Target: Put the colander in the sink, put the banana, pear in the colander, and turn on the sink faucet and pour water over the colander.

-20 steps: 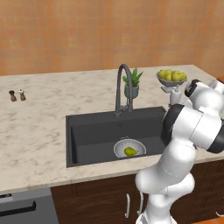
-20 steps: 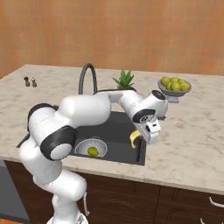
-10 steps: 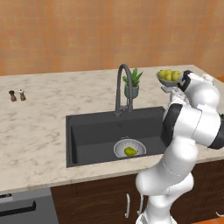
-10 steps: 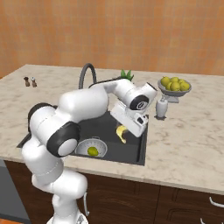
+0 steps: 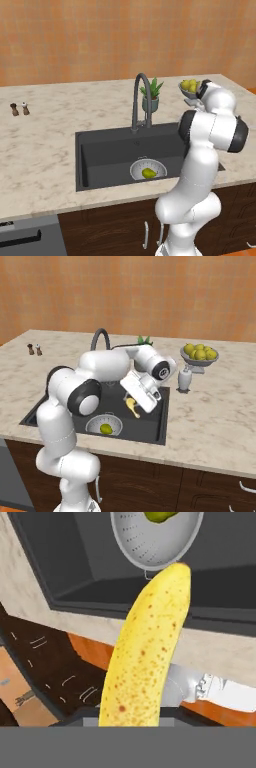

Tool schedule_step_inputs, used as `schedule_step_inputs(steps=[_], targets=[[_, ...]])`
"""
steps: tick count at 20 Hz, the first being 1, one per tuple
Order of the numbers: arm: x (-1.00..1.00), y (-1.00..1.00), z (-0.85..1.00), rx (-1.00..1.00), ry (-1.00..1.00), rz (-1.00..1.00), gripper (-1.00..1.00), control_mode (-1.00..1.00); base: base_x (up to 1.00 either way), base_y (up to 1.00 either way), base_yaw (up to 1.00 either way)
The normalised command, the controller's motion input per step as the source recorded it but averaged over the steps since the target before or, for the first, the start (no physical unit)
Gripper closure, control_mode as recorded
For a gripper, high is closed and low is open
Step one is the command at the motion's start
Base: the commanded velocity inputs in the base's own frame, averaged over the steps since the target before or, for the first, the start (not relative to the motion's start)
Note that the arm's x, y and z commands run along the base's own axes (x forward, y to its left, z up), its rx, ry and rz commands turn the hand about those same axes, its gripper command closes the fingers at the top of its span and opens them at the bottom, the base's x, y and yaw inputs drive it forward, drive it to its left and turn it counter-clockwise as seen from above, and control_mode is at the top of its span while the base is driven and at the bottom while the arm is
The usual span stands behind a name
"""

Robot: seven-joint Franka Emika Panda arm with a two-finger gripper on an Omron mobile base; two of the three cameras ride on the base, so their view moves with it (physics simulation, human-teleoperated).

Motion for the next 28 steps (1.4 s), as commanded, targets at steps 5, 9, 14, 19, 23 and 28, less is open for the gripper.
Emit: schedule_step_inputs(steps=[5, 9, 14, 19, 23, 28], targets=[[-0.34, 0.49, 0.00, 0.23, 0.03, 0.00, 1.00, -1.00, 0.00, 0.00, 0.00], [-0.29, 0.56, -0.01, 0.02, 0.16, -0.08, 1.00, -1.00, 0.00, 0.00, 0.00], [-0.02, 0.11, -0.08, 0.11, 0.30, -0.07, 1.00, -1.00, 0.00, 0.00, 0.00], [0.03, 0.05, -0.19, 0.04, 0.39, -0.08, 1.00, -1.00, 0.00, 0.00, 0.00], [0.07, 0.33, -0.12, -0.08, 0.44, -0.10, 1.00, -1.00, 0.00, 0.00, 0.00], [0.03, 0.56, -0.04, -0.28, 0.20, -0.10, 1.00, -1.00, 0.00, 0.00, 0.00]])
